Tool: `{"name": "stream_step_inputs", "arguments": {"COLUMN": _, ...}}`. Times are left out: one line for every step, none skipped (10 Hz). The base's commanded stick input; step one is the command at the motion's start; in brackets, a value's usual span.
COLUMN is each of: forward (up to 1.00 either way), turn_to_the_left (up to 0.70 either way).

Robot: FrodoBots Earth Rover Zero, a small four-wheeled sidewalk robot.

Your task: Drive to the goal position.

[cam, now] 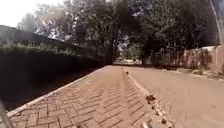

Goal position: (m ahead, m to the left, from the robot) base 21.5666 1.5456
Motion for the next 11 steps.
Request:
{"name": "stream_step_inputs", "arguments": {"forward": 0.7, "turn_to_the_left": 0.0}}
{"name": "stream_step_inputs", "arguments": {"forward": 0.7, "turn_to_the_left": 0.0}}
{"name": "stream_step_inputs", "arguments": {"forward": 0.7, "turn_to_the_left": 0.0}}
{"name": "stream_step_inputs", "arguments": {"forward": 0.7, "turn_to_the_left": 0.0}}
{"name": "stream_step_inputs", "arguments": {"forward": 0.7, "turn_to_the_left": 0.0}}
{"name": "stream_step_inputs", "arguments": {"forward": 0.7, "turn_to_the_left": 0.0}}
{"name": "stream_step_inputs", "arguments": {"forward": 0.7, "turn_to_the_left": 0.0}}
{"name": "stream_step_inputs", "arguments": {"forward": 0.7, "turn_to_the_left": 0.0}}
{"name": "stream_step_inputs", "arguments": {"forward": 0.7, "turn_to_the_left": 0.0}}
{"name": "stream_step_inputs", "arguments": {"forward": 0.7, "turn_to_the_left": 0.0}}
{"name": "stream_step_inputs", "arguments": {"forward": 0.7, "turn_to_the_left": 0.0}}
